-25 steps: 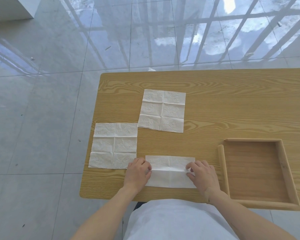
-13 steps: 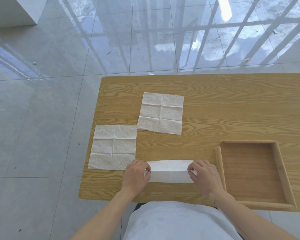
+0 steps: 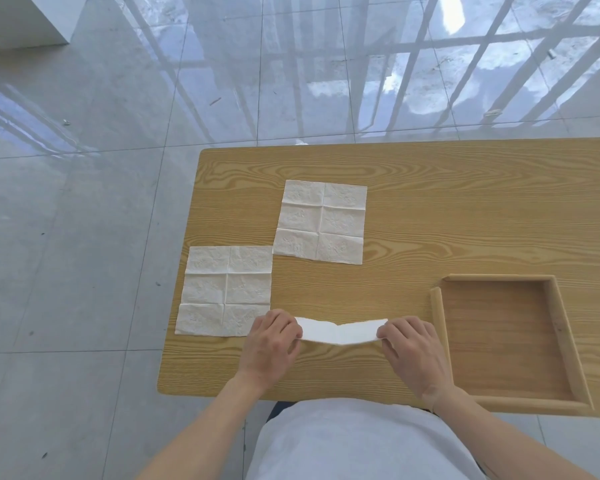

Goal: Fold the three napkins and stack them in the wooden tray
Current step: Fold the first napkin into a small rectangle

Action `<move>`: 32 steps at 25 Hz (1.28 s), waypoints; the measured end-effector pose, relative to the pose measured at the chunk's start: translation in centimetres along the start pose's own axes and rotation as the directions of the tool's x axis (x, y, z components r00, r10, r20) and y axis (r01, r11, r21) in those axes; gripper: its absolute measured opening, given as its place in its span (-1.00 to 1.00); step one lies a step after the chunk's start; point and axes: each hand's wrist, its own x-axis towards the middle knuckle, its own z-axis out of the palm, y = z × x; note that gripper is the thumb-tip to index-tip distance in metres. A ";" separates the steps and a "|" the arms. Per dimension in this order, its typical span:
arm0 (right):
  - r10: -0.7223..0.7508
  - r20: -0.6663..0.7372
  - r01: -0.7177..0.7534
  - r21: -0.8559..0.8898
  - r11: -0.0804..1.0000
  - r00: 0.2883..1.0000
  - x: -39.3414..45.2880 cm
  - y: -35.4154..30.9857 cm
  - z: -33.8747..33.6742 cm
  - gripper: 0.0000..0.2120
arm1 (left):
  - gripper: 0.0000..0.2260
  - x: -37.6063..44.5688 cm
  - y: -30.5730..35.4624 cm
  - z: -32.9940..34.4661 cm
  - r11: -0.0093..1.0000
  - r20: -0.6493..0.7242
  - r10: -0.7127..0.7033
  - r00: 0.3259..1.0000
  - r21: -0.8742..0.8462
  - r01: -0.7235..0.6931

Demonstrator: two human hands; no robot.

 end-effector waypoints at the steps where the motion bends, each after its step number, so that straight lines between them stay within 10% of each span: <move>1: -0.023 0.007 0.023 -0.016 1.000 1.000 -0.5 0.1 0.3 -0.92 | -0.85 -0.5 -0.1 0.3 1.000 0.026 0.012 1.000 0.010 -0.012; 32: 0.090 0.055 -0.083 -0.115 0.990 0.994 0.9 1.6 2.9 -0.60 | -0.81 -0.3 -1.9 2.0 0.996 0.107 -0.072 0.992 0.058 0.066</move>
